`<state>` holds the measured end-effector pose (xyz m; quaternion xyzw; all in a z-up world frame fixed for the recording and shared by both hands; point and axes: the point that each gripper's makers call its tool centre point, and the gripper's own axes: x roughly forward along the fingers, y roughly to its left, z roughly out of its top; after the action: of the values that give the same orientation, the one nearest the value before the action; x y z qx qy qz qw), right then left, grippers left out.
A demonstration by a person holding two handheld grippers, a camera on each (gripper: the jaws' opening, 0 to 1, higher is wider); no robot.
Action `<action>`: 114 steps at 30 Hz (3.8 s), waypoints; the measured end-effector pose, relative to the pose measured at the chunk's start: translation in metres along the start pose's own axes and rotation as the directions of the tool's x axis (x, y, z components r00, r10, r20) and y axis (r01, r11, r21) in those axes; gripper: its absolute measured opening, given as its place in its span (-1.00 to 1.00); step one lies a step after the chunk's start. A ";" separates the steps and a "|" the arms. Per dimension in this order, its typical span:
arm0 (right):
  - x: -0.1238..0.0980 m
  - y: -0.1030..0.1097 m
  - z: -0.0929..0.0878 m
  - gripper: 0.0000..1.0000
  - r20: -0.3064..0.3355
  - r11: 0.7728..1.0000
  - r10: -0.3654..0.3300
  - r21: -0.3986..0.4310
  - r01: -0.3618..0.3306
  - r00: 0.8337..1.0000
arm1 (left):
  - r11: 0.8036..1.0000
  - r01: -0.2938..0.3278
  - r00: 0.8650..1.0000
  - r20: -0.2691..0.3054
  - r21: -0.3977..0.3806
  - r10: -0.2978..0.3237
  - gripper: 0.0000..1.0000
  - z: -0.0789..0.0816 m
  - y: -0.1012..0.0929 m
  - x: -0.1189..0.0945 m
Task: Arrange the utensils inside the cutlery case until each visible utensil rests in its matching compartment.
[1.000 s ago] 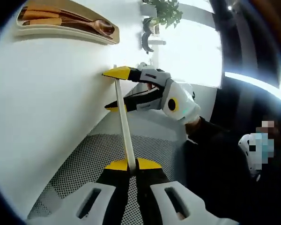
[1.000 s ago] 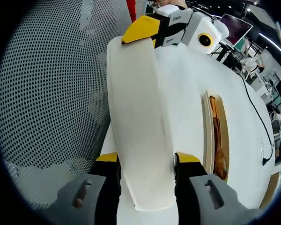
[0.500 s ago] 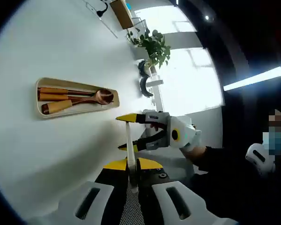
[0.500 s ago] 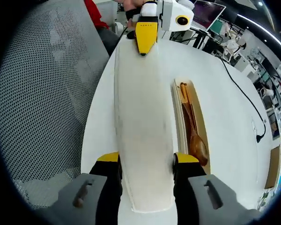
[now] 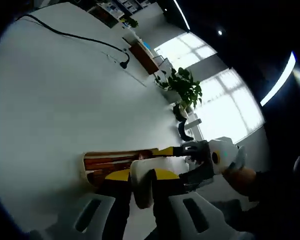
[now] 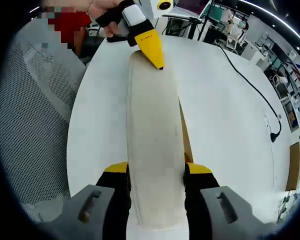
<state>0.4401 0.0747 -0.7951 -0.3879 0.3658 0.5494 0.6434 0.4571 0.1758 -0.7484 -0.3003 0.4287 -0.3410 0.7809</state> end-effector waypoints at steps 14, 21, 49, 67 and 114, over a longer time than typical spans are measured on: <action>0.022 -0.028 0.001 -0.20 -0.110 0.995 0.055 -0.073 -0.063 0.992 | 0.985 -0.160 0.987 -0.004 0.063 0.161 -0.56 0.013 0.048 0.010; 0.028 -0.028 -0.003 -0.21 -0.144 0.994 0.074 -0.074 -0.085 0.987 | 0.976 -0.198 0.980 0.010 0.093 0.198 -0.55 0.014 0.056 0.011; 0.035 -0.033 -0.004 -0.20 -0.194 0.988 0.048 -0.138 -0.076 0.980 | 0.936 -0.298 0.954 0.016 0.186 0.301 -0.50 0.013 0.078 0.008; 0.037 -0.027 -0.010 -0.22 -0.178 0.985 0.151 -0.056 -0.163 0.972 | 0.919 -0.315 0.940 -0.053 0.239 0.336 -0.63 0.014 0.073 0.015; -0.028 -0.033 -0.069 -1.00 -0.142 0.954 -0.002 0.296 0.045 0.990 | 0.669 -0.267 0.829 -0.188 0.694 0.526 -1.00 -0.003 0.055 0.008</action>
<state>0.4659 -0.0022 -0.7965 -0.3286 0.4842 0.4515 0.6736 0.4729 0.2018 -0.7953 0.1580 0.4818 -0.3348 0.7943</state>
